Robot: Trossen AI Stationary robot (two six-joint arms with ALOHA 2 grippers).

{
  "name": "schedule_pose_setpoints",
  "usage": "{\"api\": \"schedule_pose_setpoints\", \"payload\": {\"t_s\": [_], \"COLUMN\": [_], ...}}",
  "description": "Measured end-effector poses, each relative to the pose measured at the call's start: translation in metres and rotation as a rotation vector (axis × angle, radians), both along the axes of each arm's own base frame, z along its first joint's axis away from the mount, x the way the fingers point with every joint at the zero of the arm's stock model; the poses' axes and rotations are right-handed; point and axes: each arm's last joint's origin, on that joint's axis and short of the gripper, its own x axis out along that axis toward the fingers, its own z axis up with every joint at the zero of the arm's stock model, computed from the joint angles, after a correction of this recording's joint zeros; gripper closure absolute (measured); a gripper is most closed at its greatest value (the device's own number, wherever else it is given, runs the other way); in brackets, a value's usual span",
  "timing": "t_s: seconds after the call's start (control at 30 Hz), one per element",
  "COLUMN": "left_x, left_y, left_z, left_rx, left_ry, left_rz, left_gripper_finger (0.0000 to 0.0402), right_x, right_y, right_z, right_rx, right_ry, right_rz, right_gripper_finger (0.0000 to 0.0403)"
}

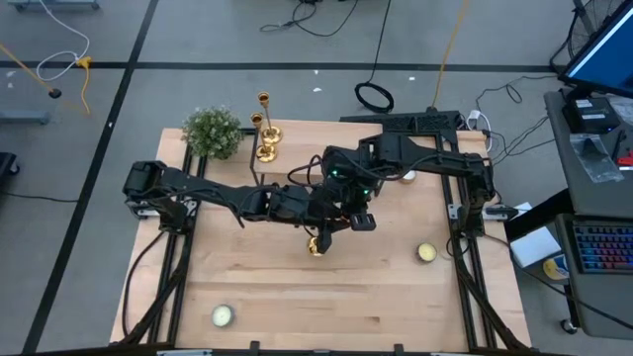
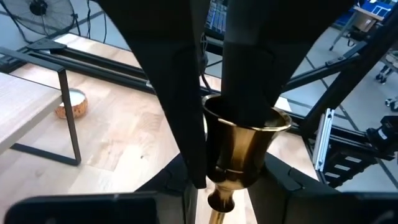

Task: Pick & Place candle stick holders
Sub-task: Put the gold candle holder on the shelf

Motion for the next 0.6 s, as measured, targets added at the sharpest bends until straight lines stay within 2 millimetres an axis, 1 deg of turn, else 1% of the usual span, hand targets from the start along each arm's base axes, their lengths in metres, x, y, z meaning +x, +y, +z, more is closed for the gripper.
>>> {"api": "schedule_pose_setpoints", "payload": {"t_s": [0.1, 0.2, 0.23, 0.3, 0.6], "left_x": [-0.0001, -0.0007, -0.0009, -0.0013, -0.0024], "left_y": [-0.0005, -0.0036, -0.0044, -0.0054, -0.0090], "left_z": [-0.0002, -0.0011, -0.0015, -0.0025, -0.0032], "left_rx": [0.001, 0.016, 0.023, -0.006, -0.018], "left_ry": [0.003, 0.012, 0.015, 0.025, 0.039], "left_rz": [-0.004, -0.018, -0.017, -0.019, -0.009], "left_gripper_finger": [0.0297, 0.0309, 0.0322, 0.0372, 0.0374], "right_x": [-0.0001, -0.0002, -0.0002, -0.0006, -0.0039], "right_y": [0.0002, 0.0006, 0.0006, 0.0002, 0.0001], "right_z": [0.0000, -0.0001, -0.0001, -0.0004, 0.0044], "right_rx": [0.007, 0.011, 0.012, 0.000, 0.000], "right_ry": [0.000, 0.002, 0.003, 0.009, -0.012], "right_rz": [0.003, 0.009, 0.007, -0.001, -0.004], "right_gripper_finger": [0.0344, 0.0316, 0.0309, 0.0300, 0.0294]}}
